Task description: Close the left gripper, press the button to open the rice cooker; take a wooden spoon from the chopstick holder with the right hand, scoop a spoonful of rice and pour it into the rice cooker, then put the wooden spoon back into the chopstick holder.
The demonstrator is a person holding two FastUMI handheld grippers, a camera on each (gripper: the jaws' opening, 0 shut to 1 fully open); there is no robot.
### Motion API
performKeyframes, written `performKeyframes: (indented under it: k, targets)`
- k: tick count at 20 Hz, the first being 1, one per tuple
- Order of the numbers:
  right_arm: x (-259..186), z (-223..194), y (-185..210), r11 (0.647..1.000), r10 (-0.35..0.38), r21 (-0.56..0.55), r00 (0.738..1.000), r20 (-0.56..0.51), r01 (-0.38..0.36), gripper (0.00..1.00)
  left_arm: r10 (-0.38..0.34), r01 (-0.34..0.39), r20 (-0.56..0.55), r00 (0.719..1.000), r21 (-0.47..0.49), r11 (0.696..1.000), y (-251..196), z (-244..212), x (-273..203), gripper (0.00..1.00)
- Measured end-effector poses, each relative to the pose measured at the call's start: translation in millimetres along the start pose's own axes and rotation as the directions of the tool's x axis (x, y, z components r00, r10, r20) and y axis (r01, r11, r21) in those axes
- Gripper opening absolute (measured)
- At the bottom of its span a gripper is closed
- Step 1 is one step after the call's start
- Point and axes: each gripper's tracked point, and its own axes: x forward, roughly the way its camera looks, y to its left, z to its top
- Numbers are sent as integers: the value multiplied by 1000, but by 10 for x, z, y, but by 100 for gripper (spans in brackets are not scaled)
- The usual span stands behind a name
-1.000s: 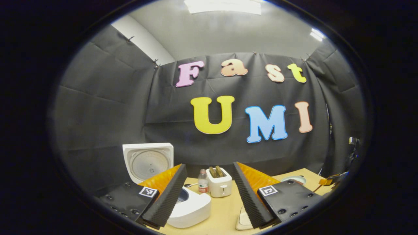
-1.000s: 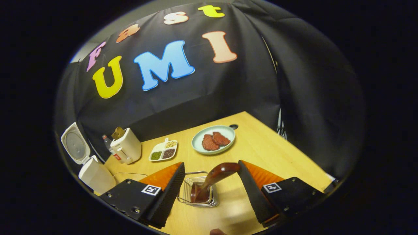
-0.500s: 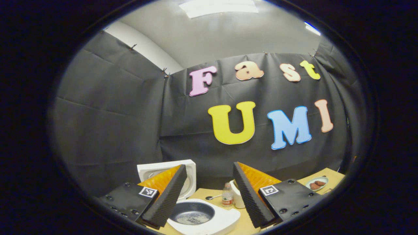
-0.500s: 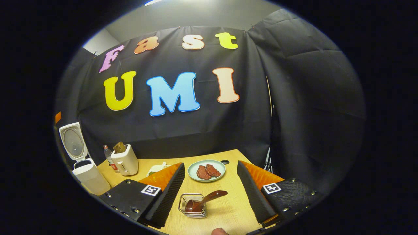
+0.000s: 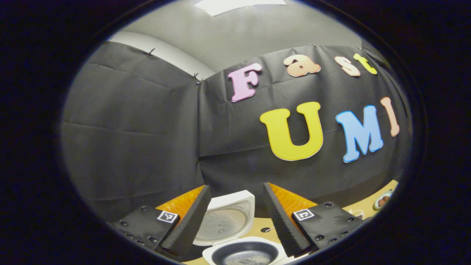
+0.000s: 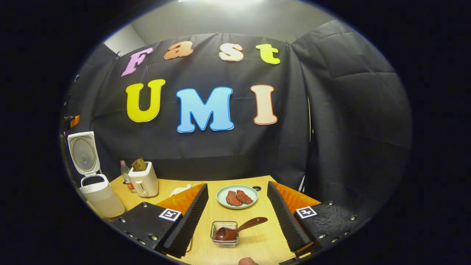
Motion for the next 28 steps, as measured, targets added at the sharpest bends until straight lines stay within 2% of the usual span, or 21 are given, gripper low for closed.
performKeyframes:
  k: [5,9,12,16,18,21,28]
  targets:
    - [-45,-37,246,1000,10,-15,1000,-6,-11,98,48,-50,-33,998,-42,998,249,-186,559,98]
    - [-82,-50,460,1000,22,-3,1000,-4,-22,98,112,-114,-85,990,-23,993,572,-424,965,98]
    - [-83,-66,548,1000,25,-13,1000,-5,-25,98,130,-134,-139,982,-26,991,709,-656,1220,95]
    - [-61,-66,633,999,36,9,999,-7,-36,97,133,-138,-207,969,-9,990,741,-952,1493,98]
    - [-47,-96,660,999,41,-3,999,-14,-41,98,131,-140,-235,963,-20,990,750,-1037,1533,98]
    - [-43,-74,704,998,57,-9,998,-10,-57,97,127,-156,-276,953,-88,984,775,-1044,1490,96]
    - [-25,-14,552,997,83,-2,996,7,-83,98,125,-159,-305,944,-90,983,738,-1064,1474,97]
